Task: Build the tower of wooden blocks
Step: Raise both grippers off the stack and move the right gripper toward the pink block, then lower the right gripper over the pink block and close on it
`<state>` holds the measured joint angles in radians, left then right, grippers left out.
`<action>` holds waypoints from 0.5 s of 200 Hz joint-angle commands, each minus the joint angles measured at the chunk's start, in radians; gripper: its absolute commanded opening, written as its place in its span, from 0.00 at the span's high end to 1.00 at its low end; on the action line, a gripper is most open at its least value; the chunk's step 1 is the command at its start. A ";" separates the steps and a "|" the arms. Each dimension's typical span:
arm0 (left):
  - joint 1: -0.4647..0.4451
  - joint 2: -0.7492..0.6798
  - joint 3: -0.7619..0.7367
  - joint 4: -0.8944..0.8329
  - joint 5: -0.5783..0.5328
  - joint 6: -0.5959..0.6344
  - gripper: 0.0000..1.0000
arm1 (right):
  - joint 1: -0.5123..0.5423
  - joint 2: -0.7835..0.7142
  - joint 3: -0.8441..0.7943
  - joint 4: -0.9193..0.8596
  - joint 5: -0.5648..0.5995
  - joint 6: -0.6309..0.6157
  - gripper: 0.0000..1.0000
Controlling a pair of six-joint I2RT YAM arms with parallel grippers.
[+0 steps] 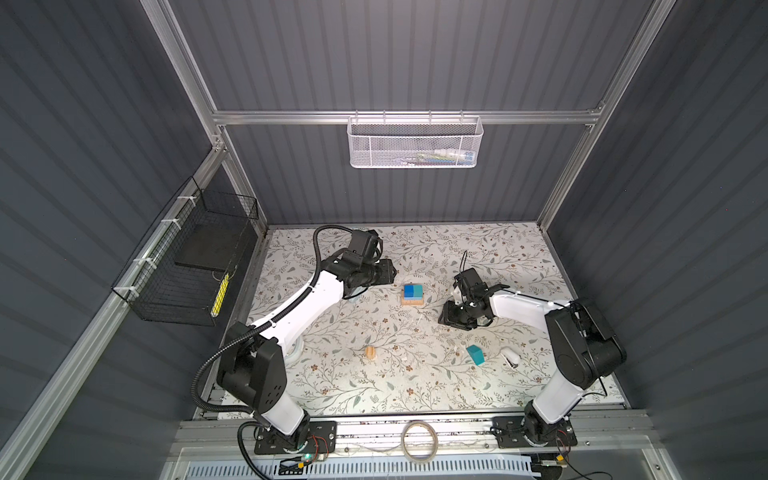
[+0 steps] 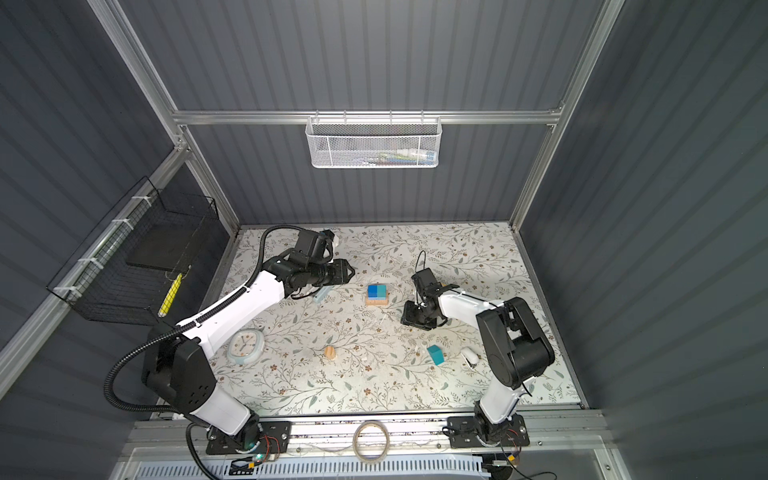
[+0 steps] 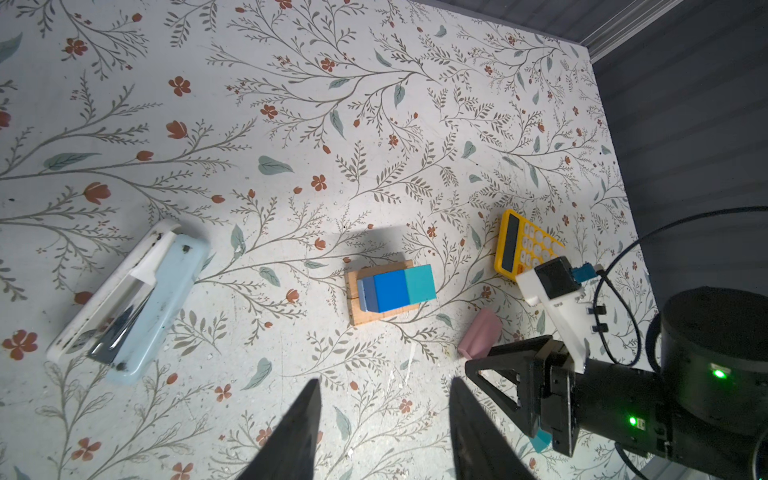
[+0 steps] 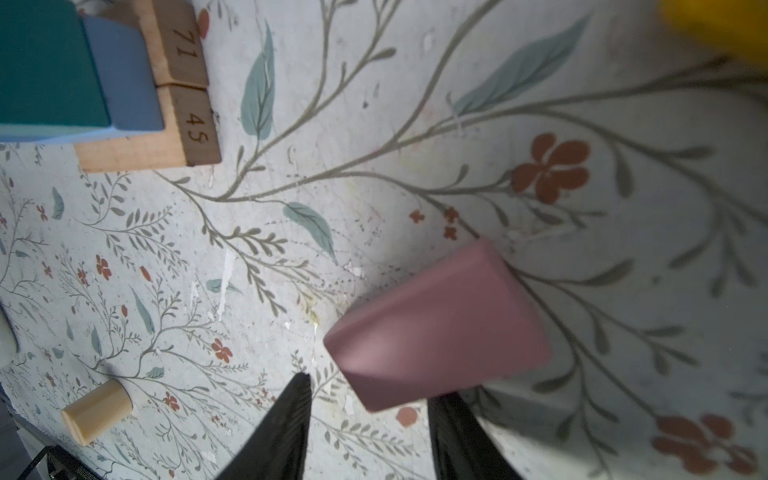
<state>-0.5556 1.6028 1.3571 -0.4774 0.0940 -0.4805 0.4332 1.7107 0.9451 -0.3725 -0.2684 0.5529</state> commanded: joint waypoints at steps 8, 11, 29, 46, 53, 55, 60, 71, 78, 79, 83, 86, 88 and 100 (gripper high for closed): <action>-0.004 0.002 -0.013 0.001 0.010 0.016 0.50 | 0.001 -0.031 0.032 -0.094 0.050 -0.038 0.50; -0.004 0.002 -0.013 0.000 0.010 0.015 0.50 | 0.001 -0.036 0.037 -0.102 0.056 -0.042 0.50; -0.003 0.002 -0.013 0.003 0.013 0.015 0.50 | -0.002 -0.054 0.067 -0.143 0.101 -0.074 0.47; -0.004 0.003 -0.013 0.006 0.016 0.012 0.50 | -0.009 -0.048 0.097 -0.174 0.141 -0.107 0.43; -0.004 0.005 -0.013 0.006 0.018 0.012 0.50 | -0.014 -0.043 0.110 -0.183 0.149 -0.118 0.40; -0.004 0.005 -0.013 0.006 0.018 0.012 0.50 | -0.014 -0.040 0.113 -0.184 0.152 -0.121 0.40; -0.004 0.005 -0.013 0.005 0.018 0.012 0.50 | -0.016 -0.034 0.120 -0.185 0.155 -0.127 0.39; -0.004 0.002 -0.013 0.007 0.016 0.012 0.50 | -0.021 -0.020 0.130 -0.186 0.157 -0.141 0.37; -0.004 0.000 -0.015 0.006 0.016 0.012 0.50 | -0.025 -0.010 0.137 -0.185 0.155 -0.148 0.36; -0.004 0.001 -0.015 0.006 0.016 0.011 0.50 | -0.026 -0.009 0.137 -0.185 0.155 -0.150 0.36; -0.004 -0.001 -0.014 0.007 0.015 0.014 0.50 | -0.028 -0.003 0.140 -0.184 0.154 -0.153 0.35; -0.004 -0.002 -0.015 0.008 0.014 0.014 0.50 | -0.029 0.003 0.144 -0.184 0.152 -0.156 0.35; -0.004 -0.003 -0.015 0.008 0.013 0.013 0.50 | -0.031 0.006 0.146 -0.182 0.153 -0.157 0.35; -0.004 -0.006 -0.017 0.007 0.012 0.014 0.50 | -0.035 0.025 0.157 -0.180 0.150 -0.163 0.34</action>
<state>-0.5556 1.6028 1.3487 -0.4744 0.0971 -0.4805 0.4095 1.6894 1.0744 -0.5179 -0.1425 0.4320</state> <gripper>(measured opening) 0.502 0.655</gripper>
